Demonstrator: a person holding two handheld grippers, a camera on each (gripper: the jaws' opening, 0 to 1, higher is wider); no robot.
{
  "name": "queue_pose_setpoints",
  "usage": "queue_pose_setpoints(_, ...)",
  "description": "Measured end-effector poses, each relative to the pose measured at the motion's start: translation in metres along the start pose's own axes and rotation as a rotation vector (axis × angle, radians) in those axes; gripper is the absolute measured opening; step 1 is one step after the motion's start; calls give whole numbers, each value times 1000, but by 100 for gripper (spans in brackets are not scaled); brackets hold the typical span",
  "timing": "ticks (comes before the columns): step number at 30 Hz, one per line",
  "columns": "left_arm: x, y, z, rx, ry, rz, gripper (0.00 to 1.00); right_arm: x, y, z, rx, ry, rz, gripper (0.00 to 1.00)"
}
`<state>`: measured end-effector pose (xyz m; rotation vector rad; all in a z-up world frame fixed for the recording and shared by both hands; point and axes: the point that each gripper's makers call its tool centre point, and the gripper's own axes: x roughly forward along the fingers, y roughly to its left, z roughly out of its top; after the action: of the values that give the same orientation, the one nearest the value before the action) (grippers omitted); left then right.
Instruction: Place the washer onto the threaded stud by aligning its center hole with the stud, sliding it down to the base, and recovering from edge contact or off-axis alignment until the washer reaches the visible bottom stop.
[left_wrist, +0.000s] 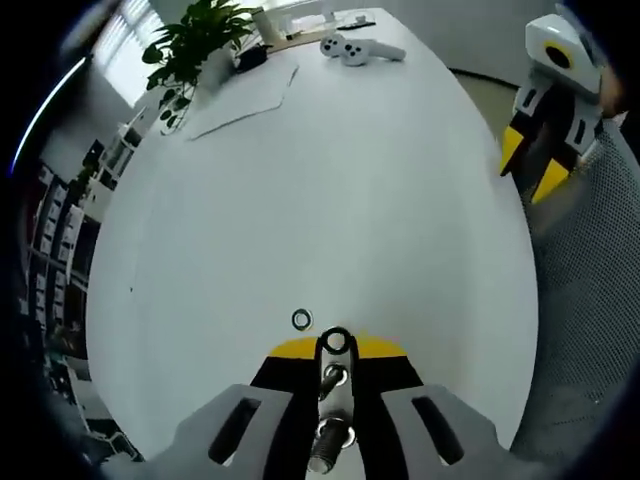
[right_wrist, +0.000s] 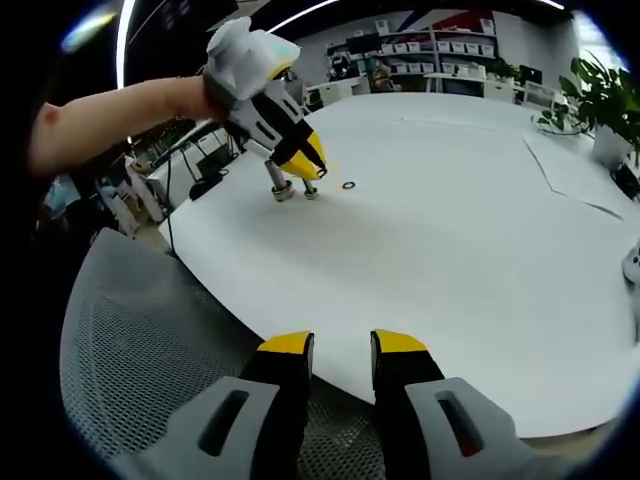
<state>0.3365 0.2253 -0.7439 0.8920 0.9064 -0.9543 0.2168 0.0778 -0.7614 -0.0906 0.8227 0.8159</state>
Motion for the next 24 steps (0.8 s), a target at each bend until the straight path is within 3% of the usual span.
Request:
queue_pose_setpoints(12, -24, 3, -2, -7, -10, 27, 8, 0, 1, -1, 0, 4, 1, 25)
queue_pose_setpoints(24, -27, 11, -18, -26, 25, 33, 8, 0, 1, -1, 0, 5, 1, 25)
